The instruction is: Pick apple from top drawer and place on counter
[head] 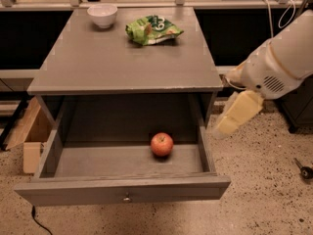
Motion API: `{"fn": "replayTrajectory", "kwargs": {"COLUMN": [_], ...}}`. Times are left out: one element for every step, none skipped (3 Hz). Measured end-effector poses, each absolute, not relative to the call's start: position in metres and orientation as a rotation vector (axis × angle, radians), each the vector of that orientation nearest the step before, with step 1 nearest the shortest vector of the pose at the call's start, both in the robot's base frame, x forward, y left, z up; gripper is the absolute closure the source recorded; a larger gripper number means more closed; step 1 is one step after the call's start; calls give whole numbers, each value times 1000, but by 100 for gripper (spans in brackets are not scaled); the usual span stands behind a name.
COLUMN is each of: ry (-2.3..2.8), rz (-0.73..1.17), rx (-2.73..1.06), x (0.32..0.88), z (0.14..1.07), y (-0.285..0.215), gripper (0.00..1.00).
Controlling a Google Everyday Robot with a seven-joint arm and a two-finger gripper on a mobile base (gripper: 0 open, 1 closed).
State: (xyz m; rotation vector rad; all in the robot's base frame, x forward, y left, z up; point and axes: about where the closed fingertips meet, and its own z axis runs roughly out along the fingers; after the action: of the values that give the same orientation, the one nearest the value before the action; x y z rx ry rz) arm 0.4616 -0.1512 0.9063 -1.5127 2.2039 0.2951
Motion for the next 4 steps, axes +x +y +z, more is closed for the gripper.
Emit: {"fn": "replayTrajectory", "kwargs": {"ry": [2169,2128,2128,2117], "rz": [514,522,527,541], "rx": [-1339,-1270,-1274,-1289], "x": [476,490,491,500], "z": [872,878,871,826], "y": [-112,-102,-100,-96], "gripper": [0,0,0,0]}}
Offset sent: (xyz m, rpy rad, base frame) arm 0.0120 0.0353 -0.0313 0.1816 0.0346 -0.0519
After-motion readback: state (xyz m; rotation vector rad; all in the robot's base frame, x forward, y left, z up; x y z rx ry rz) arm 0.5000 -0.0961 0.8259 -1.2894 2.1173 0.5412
